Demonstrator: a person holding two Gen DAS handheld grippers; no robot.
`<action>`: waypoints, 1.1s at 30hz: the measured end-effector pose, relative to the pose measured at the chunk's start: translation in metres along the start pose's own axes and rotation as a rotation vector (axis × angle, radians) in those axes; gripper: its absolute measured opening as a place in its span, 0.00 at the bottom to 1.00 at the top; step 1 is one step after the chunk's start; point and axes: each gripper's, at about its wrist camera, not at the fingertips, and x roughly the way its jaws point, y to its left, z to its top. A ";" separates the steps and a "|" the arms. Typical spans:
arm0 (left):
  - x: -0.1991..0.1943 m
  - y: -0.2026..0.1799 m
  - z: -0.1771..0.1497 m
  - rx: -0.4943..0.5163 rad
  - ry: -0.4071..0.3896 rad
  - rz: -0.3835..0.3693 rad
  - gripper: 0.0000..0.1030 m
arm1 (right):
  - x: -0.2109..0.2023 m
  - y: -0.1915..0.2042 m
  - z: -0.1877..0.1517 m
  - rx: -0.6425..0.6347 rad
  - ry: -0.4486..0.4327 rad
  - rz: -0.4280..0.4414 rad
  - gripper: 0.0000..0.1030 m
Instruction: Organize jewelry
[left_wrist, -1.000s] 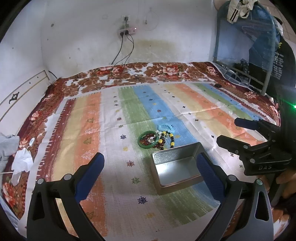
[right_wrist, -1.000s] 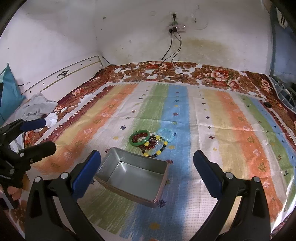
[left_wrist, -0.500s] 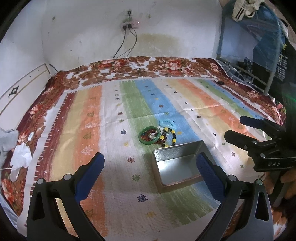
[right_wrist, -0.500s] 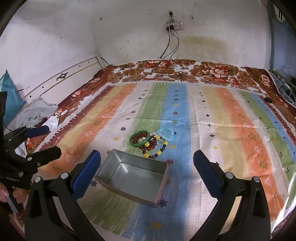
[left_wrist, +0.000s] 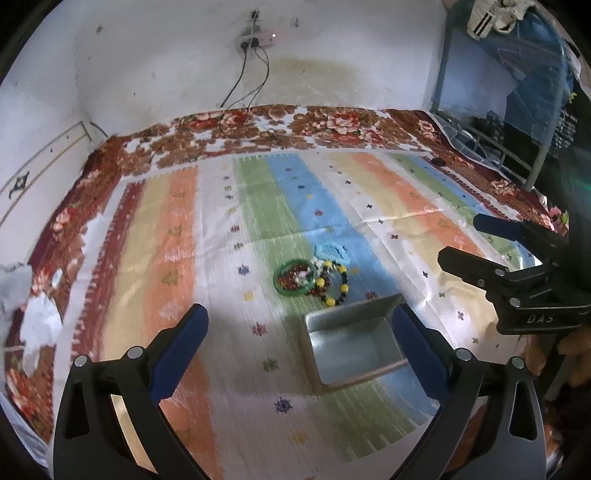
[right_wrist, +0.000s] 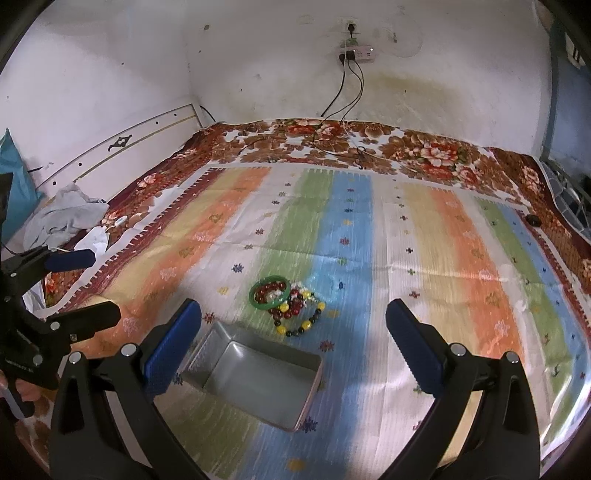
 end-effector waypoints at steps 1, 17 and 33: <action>-0.001 0.000 0.006 0.008 -0.005 0.007 0.95 | 0.001 0.000 0.005 -0.001 0.001 0.000 0.96; 0.060 0.027 0.072 0.010 0.106 -0.006 0.95 | 0.054 -0.029 0.067 -0.001 0.070 -0.026 0.96; 0.116 0.030 0.083 0.021 0.184 0.049 0.95 | 0.119 -0.053 0.067 0.046 0.174 -0.017 0.95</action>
